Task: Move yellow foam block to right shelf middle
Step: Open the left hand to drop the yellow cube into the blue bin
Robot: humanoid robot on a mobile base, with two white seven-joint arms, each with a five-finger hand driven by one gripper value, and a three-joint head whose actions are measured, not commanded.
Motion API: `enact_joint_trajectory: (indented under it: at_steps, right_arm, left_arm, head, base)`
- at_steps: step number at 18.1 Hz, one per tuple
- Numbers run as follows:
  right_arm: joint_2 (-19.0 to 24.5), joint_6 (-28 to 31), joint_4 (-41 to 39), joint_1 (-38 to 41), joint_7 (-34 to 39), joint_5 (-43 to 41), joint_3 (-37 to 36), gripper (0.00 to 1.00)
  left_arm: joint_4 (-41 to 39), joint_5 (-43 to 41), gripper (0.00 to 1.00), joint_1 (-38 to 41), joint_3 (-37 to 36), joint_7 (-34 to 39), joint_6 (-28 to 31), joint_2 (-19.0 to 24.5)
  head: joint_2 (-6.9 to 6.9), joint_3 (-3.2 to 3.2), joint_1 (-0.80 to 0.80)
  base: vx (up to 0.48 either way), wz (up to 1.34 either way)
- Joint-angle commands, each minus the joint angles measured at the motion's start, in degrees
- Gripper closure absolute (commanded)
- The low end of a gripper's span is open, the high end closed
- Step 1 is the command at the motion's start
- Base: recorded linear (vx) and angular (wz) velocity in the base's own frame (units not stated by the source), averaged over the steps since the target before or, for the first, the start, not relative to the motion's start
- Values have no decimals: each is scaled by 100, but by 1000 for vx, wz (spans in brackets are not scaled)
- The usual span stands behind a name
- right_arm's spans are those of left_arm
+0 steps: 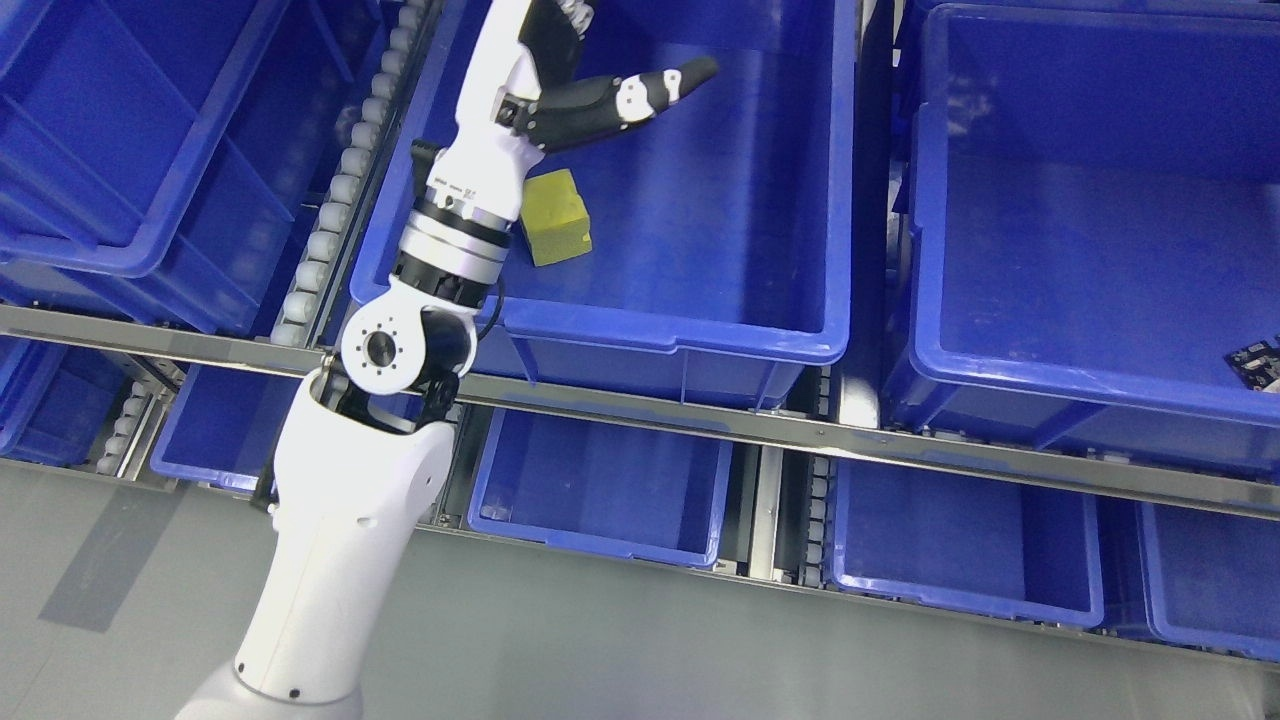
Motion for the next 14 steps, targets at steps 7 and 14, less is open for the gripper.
enact_joint_trajectory:
  at_steps: [7, 14]
  right_arm:
    - [-100, 4, -100, -9, 4, 0, 0, 0]
    - [-100, 4, -100, -17, 4, 0, 0, 0]
  left_arm:
    - [-346, -156, 0, 623, 1387, -21, 380, 100]
    - [-346, -156, 0, 632, 1475, -30, 380, 100]
  head:
    - [0, 0, 0]
    - [0, 0, 0]
  base:
    - [-5, -64]
    - [-7, -235]
